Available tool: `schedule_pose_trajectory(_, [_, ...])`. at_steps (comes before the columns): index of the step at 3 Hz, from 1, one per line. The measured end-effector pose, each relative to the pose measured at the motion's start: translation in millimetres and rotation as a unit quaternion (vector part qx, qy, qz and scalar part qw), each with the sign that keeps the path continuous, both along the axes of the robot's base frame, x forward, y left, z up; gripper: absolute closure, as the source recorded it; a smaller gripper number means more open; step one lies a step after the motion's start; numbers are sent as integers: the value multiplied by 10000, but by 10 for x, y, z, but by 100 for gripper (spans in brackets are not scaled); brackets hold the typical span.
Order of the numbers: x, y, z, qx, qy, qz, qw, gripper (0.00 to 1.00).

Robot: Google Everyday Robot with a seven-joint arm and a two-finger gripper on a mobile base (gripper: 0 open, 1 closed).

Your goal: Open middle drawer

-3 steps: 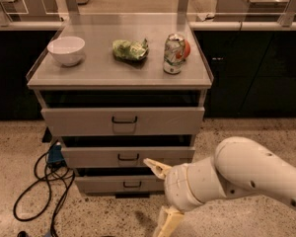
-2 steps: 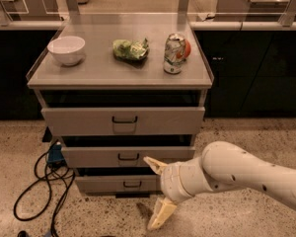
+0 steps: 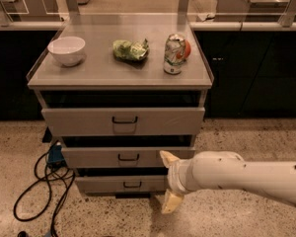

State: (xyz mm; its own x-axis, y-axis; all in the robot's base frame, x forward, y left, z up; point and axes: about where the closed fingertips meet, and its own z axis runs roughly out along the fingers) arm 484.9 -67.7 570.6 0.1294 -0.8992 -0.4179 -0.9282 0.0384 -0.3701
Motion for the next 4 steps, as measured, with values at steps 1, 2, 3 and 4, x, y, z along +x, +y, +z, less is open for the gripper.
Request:
schedule_pose_trajectory(1, [8,-157,-39,-306,-228,-62,9993,0])
schedule_pose_trajectory(2, [5,-156,-48,-304,-218,-61,9993,0])
schedule_pose_trajectory(3, [154,-234,-264,-225,-50,-145,9996,0])
schedule_pose_trajectory(4, [469,-410,-656,85,237,-345,9991,0])
